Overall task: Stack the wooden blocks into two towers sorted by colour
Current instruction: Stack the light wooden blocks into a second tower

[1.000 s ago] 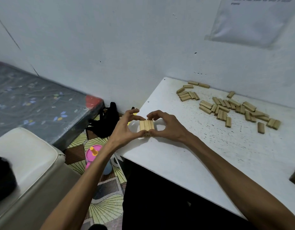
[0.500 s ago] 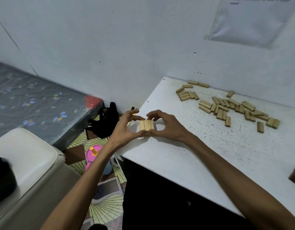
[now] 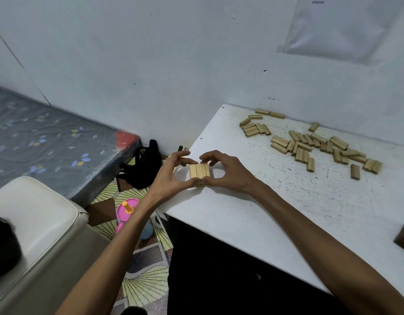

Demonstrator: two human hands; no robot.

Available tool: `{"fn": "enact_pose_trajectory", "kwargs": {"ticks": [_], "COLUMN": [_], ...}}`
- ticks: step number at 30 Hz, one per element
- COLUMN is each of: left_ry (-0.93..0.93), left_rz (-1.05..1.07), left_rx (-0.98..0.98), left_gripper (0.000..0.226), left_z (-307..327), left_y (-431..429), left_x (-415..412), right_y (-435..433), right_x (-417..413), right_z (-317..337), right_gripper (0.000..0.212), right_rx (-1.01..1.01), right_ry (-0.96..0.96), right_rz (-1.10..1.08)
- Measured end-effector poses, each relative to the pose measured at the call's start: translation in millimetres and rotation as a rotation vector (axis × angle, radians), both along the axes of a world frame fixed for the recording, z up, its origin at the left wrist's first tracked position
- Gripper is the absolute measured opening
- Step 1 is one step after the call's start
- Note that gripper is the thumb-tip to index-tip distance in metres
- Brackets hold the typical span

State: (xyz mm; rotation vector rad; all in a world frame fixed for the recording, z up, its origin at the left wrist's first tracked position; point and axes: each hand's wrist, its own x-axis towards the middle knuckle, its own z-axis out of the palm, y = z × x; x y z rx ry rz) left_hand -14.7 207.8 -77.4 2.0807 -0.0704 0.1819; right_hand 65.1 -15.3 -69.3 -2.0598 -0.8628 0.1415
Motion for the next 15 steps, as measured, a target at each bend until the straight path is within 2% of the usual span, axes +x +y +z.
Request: {"fn": "enact_pose_trajectory", "kwargs": {"ticks": [10, 15], "left_ry": [0.012, 0.019], "left_rz": [-0.003, -0.009], "left_rx": [0.001, 0.012], "left_gripper": [0.084, 0.085], "left_z": [0.7, 2.8], "left_y": [-0.4, -1.3], "left_x": [-1.8, -3.5], "right_y": [-0.9, -1.8], "right_x": [-2.3, -3.6], "right_z": [1.9, 2.4], "right_gripper": [0.059, 0.067], "right_rx": [-0.002, -0.004], "right_ry": [0.009, 0.026], "right_rz": [0.009, 0.036]}}
